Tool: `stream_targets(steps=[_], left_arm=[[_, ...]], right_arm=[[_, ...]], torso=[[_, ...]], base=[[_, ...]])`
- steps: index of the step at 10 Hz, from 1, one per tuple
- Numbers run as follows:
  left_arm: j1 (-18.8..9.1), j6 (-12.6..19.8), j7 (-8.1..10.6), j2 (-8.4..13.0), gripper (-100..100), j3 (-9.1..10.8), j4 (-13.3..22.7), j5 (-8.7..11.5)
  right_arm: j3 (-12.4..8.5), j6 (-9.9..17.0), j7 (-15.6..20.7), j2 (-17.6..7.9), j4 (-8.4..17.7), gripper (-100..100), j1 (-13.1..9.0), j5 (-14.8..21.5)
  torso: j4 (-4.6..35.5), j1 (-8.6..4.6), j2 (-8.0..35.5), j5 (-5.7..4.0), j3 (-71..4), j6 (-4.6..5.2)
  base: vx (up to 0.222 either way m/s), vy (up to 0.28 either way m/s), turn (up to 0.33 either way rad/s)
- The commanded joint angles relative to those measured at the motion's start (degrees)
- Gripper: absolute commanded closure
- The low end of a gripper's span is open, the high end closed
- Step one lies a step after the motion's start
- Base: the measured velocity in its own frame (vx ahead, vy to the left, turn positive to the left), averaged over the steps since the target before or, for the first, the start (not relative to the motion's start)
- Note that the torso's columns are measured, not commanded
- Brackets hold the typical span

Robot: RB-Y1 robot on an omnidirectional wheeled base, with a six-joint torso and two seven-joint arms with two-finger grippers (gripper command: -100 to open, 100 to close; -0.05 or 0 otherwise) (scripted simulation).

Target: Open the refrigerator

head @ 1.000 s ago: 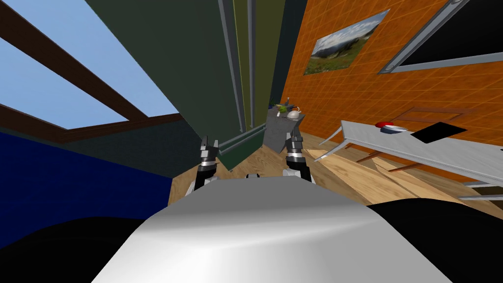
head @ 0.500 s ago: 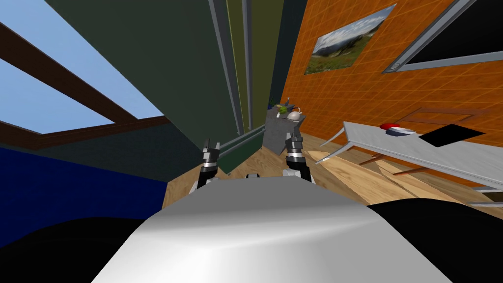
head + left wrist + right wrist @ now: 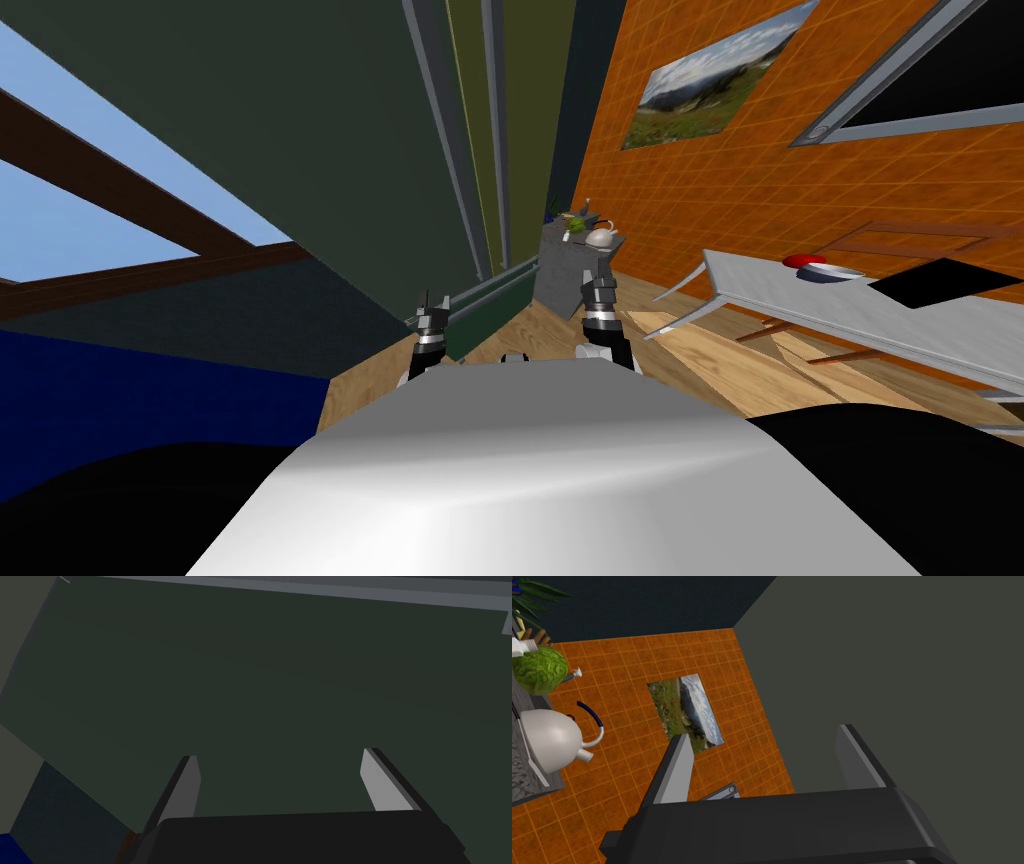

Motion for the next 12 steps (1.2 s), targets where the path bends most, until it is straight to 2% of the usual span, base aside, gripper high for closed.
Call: stream_targets(steps=[1, 5, 12], left_arm=[[-0.69, -1.9, 1.29, -0.59, -100, 0.0, 3.22, 1.11], [-1.33, -4.6, 3.0, -1.34, -100, -0.13, 7.59, 2.64], [-2.6, -10.04, 6.45, -0.73, -100, -0.4, 16.37, 5.72]], right_arm=[[0.0, 0.0, 0.0, 0.0, 0.0, 0, 0.0, 0.0], [-0.01, 0.0, 0.0, -0.01, 0.0, 0, 0.0, 0.0], [0.0, 0.0, 0.0, 0.0, 0.0, 0, 0.0, 0.0]], torso=[[-0.01, 0.09, -0.06, 0.03, -0.04, 0.0], [-0.01, 0.03, -0.05, 0.01, -0.03, 0.0], [-0.02, -0.05, -0.08, -0.01, -0.05, 0.0]], base=[[0.127, -0.041, -0.003], [0.101, -0.038, -0.001], [0.117, -0.055, -0.001]])
